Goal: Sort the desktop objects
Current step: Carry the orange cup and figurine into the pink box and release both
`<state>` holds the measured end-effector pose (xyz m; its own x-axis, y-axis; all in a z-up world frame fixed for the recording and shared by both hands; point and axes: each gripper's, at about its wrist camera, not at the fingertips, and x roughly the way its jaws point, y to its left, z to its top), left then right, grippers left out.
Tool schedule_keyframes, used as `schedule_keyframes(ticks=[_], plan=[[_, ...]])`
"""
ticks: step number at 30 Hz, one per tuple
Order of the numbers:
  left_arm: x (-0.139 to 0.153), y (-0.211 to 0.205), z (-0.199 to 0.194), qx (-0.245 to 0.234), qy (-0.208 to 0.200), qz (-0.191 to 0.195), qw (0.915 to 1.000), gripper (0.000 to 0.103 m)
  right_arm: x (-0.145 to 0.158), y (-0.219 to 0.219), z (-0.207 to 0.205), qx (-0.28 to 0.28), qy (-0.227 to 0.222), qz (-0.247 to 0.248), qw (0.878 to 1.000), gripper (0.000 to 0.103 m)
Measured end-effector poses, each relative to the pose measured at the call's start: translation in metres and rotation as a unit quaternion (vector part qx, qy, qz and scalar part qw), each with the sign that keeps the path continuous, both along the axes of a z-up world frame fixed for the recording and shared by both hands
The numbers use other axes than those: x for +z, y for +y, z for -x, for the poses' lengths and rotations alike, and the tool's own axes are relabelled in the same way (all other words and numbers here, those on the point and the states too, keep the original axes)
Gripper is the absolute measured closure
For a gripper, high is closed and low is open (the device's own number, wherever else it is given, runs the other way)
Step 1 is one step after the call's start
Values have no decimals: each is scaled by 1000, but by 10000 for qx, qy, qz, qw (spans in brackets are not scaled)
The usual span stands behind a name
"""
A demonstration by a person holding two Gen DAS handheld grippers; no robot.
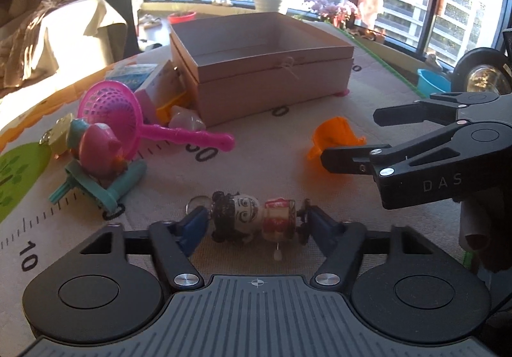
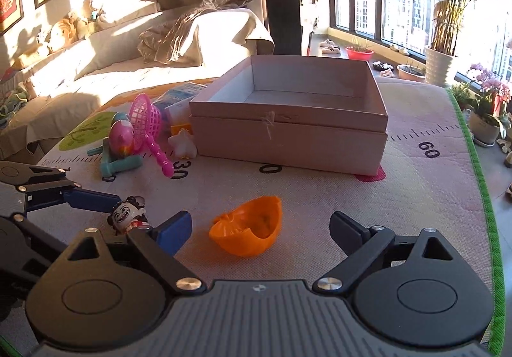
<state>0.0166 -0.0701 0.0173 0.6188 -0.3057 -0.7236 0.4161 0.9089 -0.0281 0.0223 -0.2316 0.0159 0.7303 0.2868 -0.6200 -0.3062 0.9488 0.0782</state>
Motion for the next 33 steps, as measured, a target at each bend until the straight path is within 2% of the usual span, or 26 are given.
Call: schedule_keyframes(ticks=[4, 6, 7, 11, 16, 19, 23, 27, 29, 33], plan=[[4, 5, 7, 21, -116, -103, 9999, 34, -4, 7, -7, 101, 134, 22, 9999, 26], [7, 8, 11, 22, -157, -157, 9998, 34, -7, 10, -11, 150, 242, 93, 9996, 46], [9, 9, 12, 25, -183, -174, 9997, 34, -8, 12, -12, 188, 299, 147, 9993, 52], [19, 9, 15, 6, -308, -208, 9993, 34, 0, 10, -4, 278, 143, 276, 9991, 52], [41, 1, 9, -132, -589, -219, 9979, 34, 36, -15, 0, 154, -227, 0, 9996, 52], [65, -5, -4, -163, -984, -147, 9949, 34, 64, -34, 2, -52, -602, -128, 9981, 52], [98, -20, -45, -169, -1599, -12, 9870, 34, 89, -51, -2, -271, -981, -108, 9947, 52], [97, -47, -99, -251, -1566, 69, 9873, 33, 97, -56, -17, -413, -1067, 17, 9934, 52], [87, -51, -117, -204, -1280, 100, 9915, 21, 97, -57, -27, -495, -1053, 44, 9932, 52], [72, -26, -99, -37, -1126, 289, 9932, 6, 91, -58, -54, -536, -785, -33, 9955, 52]])
